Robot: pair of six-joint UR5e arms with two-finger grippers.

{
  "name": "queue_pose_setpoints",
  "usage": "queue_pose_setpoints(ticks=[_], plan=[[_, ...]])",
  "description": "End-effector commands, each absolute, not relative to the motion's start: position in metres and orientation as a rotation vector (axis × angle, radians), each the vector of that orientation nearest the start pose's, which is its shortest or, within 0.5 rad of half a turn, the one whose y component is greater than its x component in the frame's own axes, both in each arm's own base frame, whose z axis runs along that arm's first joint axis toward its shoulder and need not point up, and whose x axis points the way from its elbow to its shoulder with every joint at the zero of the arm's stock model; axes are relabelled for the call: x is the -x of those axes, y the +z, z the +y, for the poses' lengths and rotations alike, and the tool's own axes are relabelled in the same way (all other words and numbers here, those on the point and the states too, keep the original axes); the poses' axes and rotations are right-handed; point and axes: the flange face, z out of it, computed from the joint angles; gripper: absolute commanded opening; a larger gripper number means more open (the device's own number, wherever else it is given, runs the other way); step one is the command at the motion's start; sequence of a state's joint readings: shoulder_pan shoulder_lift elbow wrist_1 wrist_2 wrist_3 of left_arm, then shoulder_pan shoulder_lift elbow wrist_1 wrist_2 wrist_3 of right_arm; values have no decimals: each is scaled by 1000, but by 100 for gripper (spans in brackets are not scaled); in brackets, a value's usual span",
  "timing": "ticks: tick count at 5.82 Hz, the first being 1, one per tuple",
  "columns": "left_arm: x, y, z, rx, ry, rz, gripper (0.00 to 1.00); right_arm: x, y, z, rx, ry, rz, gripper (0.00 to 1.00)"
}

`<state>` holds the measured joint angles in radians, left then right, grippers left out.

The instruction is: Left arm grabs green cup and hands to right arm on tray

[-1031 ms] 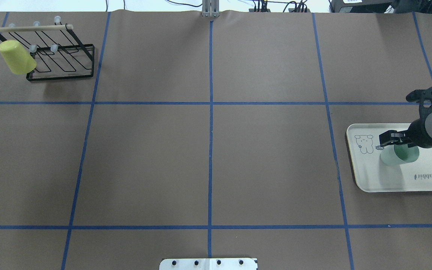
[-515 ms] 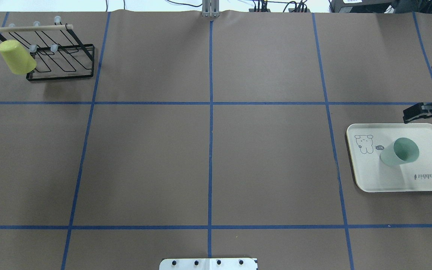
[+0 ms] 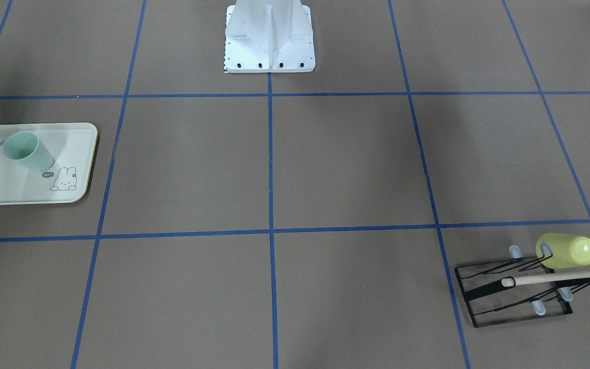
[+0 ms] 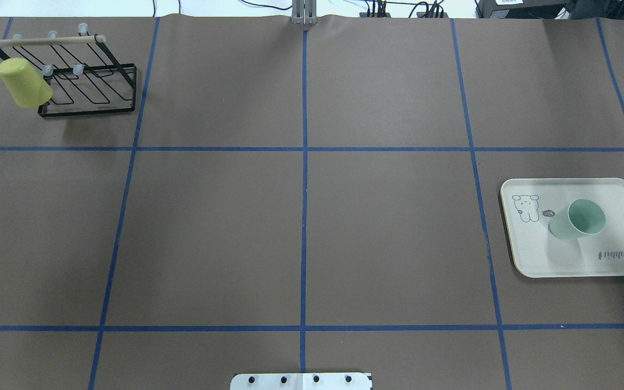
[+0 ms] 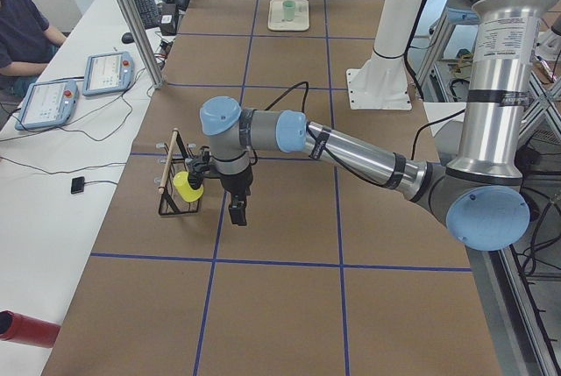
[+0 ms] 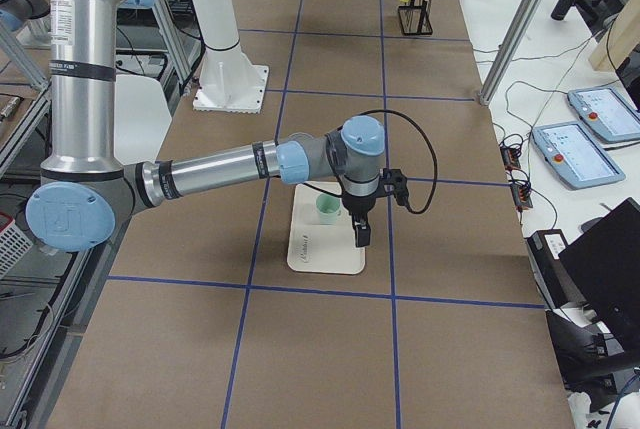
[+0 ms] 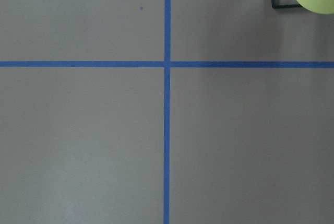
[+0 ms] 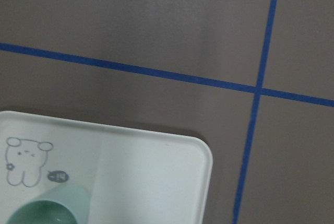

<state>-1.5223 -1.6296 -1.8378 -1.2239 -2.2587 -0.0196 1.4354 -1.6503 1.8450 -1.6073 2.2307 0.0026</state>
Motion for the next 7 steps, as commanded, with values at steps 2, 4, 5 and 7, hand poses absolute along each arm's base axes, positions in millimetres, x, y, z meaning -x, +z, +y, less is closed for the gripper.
queue_pose_setpoints(ticks=[2, 4, 5, 7], plan=[[87, 580, -476, 48, 34, 778, 100, -87, 648, -404, -70, -127, -675, 100], [89, 587, -460, 49, 27, 763, 100, -88, 646, -407, -72, -114, -668, 100], [89, 578, -459, 33, 30, 763, 100, -88, 645, -408, -75, -117, -670, 100], [86, 571, -460, 13, 56, 762, 100, -88, 642, -409, -81, -119, -668, 100]])
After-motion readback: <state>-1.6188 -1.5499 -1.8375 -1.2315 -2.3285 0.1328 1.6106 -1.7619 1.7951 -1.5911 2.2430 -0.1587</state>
